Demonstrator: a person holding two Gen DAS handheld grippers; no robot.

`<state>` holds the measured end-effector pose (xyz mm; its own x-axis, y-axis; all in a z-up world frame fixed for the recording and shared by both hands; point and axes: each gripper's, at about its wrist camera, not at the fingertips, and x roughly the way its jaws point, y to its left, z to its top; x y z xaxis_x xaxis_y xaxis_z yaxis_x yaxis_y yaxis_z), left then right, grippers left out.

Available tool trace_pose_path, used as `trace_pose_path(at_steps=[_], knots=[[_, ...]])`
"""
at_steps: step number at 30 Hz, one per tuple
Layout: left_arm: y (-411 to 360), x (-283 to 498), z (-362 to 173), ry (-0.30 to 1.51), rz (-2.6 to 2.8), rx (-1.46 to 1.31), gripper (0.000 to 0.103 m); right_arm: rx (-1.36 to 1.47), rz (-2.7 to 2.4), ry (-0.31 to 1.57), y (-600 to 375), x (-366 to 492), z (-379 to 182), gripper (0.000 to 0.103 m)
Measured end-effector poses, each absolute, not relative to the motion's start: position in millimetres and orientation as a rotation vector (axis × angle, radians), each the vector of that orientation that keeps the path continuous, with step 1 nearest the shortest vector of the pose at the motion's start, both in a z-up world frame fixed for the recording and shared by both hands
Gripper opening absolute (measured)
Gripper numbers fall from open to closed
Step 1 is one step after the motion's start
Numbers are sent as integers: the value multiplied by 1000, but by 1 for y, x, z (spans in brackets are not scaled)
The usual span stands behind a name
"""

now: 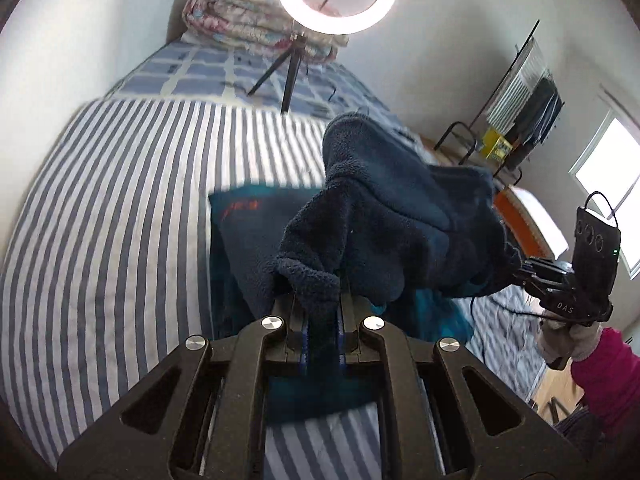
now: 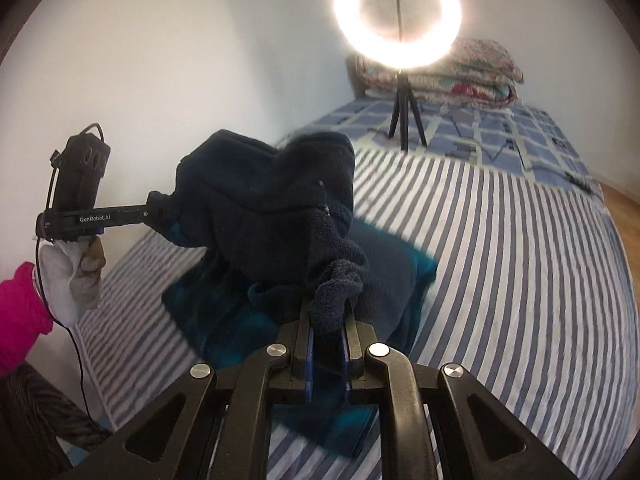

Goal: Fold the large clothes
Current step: 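Lift the yoke with both grippers and fold it over onto the hem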

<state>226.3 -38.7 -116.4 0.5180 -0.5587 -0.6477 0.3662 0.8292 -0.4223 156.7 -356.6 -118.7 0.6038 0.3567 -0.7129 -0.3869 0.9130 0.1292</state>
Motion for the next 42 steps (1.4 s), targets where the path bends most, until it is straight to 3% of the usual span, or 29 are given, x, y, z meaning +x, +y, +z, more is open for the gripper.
trace_pose_path(at_steps=[6, 12, 14, 16, 18, 21, 22, 32, 42], knots=[[-37, 179, -136, 920, -529, -186, 12, -73, 371, 850, -349, 111, -137, 8], [-19, 134, -119, 917, -539, -194, 13, -46, 365, 838, -354, 73, -116, 19], [-9, 124, -109, 891, -545, -227, 26, -9, 375, 814, -358, 61, -101, 24], [0, 122, -99, 863, -513, -262, 56, 46, 376, 783, -361, 50, -88, 33], [10, 129, -95, 850, -501, -367, 60, 137, 380, 759, -366, 45, -77, 38], [18, 155, -107, 905, -484, -535, 65, 288, 362, 752, -373, 51, -78, 67], [20, 161, -114, 921, -473, -575, 65, 319, 352, 755, -374, 56, -82, 70], [26, 211, -182, 1086, -364, -779, 65, 549, 247, 842, -390, 113, -127, 67], [33, 202, -124, 948, -379, -670, 65, 378, 246, 604, -370, 18, 19, 66]])
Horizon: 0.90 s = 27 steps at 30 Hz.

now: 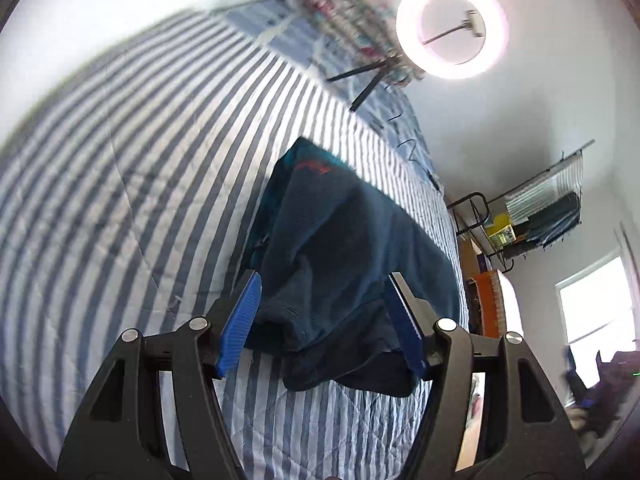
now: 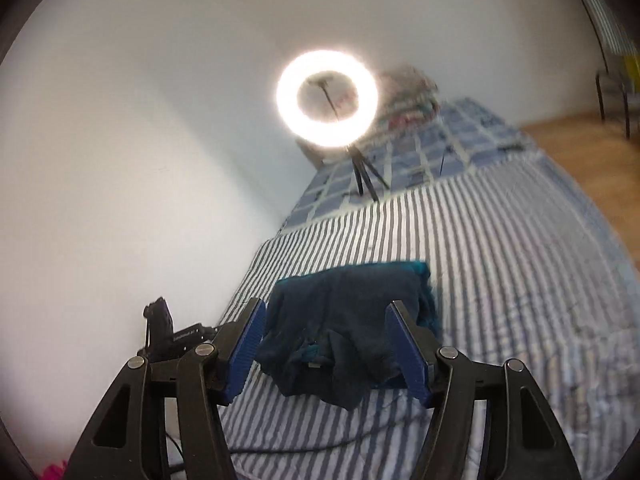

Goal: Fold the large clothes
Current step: 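Lift the yoke with both grippers and fold it over onto the hem, then release the folded bundle and press it flat with both grippers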

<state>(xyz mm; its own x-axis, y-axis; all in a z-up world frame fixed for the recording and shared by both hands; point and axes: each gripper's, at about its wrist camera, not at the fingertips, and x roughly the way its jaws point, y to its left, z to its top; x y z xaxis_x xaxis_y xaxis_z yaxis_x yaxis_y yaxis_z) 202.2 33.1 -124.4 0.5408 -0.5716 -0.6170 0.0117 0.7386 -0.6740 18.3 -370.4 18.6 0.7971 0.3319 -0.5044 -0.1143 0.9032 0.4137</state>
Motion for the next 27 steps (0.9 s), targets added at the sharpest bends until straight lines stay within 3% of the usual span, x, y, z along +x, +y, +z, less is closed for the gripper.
trace_pose_path(at_steps=[6, 10, 21, 27], knots=[[42, 189, -113, 930, -378, -681, 65, 154, 215, 558, -339, -50, 112, 67], [39, 188, -126, 971, -379, -698, 65, 103, 188, 560, -337, -48, 115, 68], [26, 218, -196, 1160, -349, -829, 65, 463, 195, 866, -395, 77, -93, 68], [26, 226, -215, 1189, -356, -927, 65, 588, 226, 984, -401, 127, -154, 67]])
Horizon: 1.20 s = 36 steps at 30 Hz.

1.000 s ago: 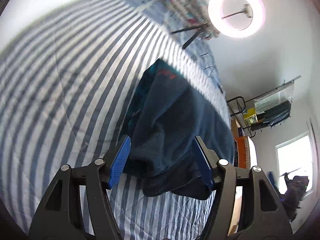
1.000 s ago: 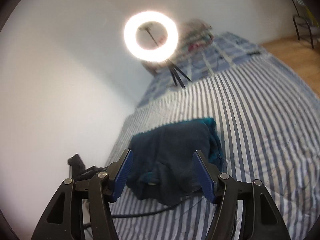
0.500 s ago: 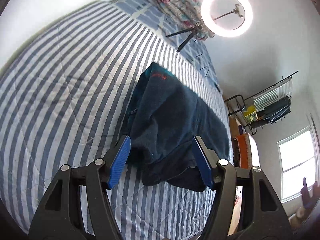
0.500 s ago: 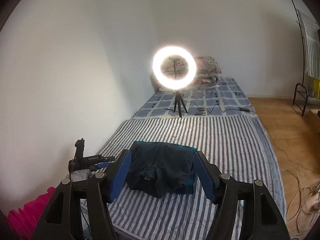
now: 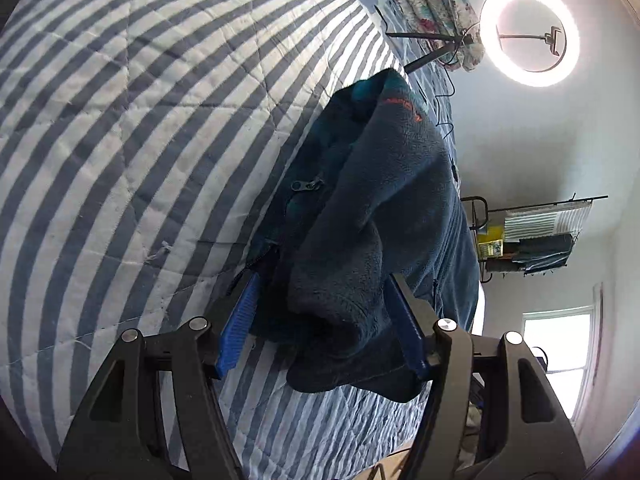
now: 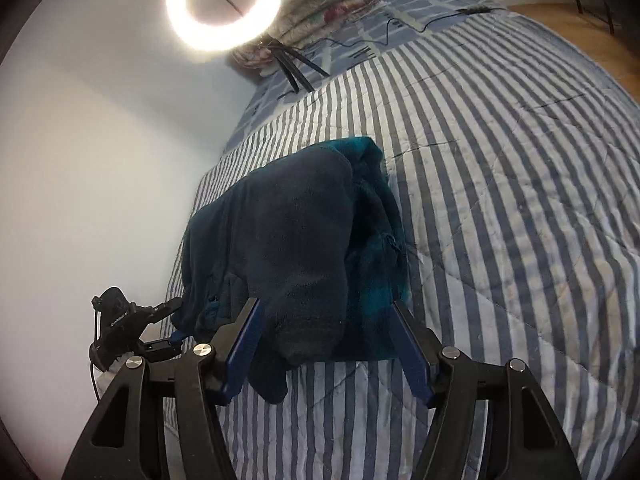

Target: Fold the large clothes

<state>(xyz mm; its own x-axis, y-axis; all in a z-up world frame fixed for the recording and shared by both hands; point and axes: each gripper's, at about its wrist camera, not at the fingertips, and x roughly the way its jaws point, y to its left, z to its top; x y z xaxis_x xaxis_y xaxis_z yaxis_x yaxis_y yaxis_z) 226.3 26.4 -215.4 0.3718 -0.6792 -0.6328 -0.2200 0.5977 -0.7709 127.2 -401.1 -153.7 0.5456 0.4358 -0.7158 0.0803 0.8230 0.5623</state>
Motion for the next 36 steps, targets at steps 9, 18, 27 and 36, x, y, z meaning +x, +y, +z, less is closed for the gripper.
trace_pose_path(at_steps=[9, 18, 27, 36], knots=[[17, 214, -186, 1126, -345, -754, 9, 522, 281, 1013, -391, 135, -151, 8], [12, 191, -218, 1192, -305, -605, 7, 336, 221, 1139, -381, 126, -183, 6], [3, 178, -172, 1120, -297, -440, 23, 181, 180, 1090, -375, 122, -162, 30], [39, 219, -112, 941, -336, -579, 38, 90, 178, 795, -342, 123, -80, 34]])
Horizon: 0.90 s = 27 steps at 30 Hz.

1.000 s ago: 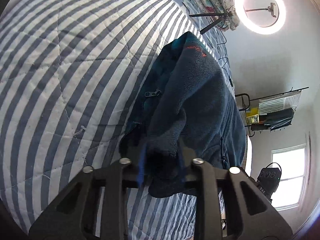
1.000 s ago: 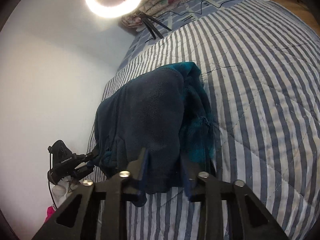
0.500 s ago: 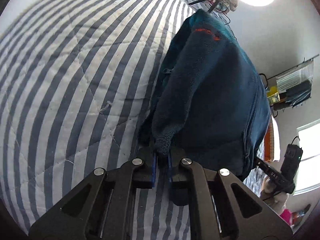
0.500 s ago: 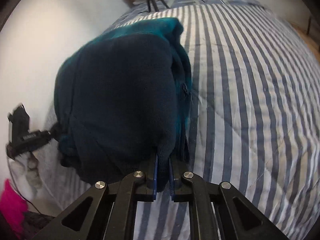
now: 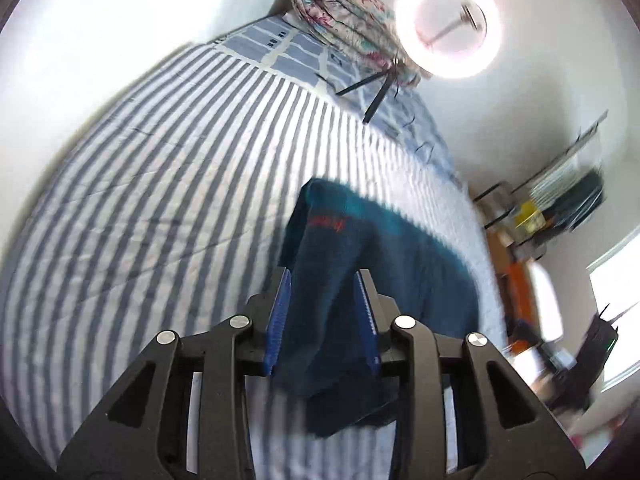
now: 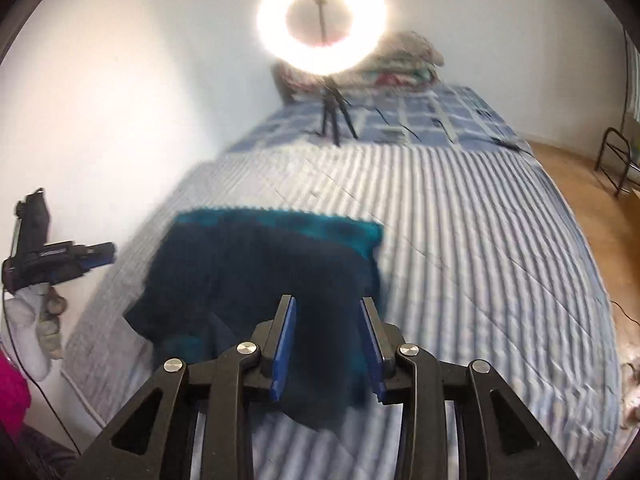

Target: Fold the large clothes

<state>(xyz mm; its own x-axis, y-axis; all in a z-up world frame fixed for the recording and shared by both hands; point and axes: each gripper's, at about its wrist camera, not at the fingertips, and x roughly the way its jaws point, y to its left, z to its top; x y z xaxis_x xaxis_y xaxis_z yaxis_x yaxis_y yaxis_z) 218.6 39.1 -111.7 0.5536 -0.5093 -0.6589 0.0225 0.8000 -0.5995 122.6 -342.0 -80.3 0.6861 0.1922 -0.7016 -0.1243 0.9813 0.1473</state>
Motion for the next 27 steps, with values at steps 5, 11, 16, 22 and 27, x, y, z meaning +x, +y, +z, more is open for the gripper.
trace_pose_path(at_steps=[5, 11, 16, 22, 27], knots=[[61, 268, -128, 975, -410, -785, 57, 48, 388, 815, -264, 172, -85, 32], [73, 321, -169, 1021, -446, -955, 57, 0, 449, 845, -204, 233, -119, 30], [61, 354, -203, 1098, -561, -1037, 57, -30, 495, 897, -190, 251, -147, 28], [35, 377, -223, 1178, -669, -1024, 57, 8, 542, 933, -204, 230, -197, 26], [11, 383, -217, 1186, -720, -1022, 57, 5, 541, 913, -206, 228, -197, 27]])
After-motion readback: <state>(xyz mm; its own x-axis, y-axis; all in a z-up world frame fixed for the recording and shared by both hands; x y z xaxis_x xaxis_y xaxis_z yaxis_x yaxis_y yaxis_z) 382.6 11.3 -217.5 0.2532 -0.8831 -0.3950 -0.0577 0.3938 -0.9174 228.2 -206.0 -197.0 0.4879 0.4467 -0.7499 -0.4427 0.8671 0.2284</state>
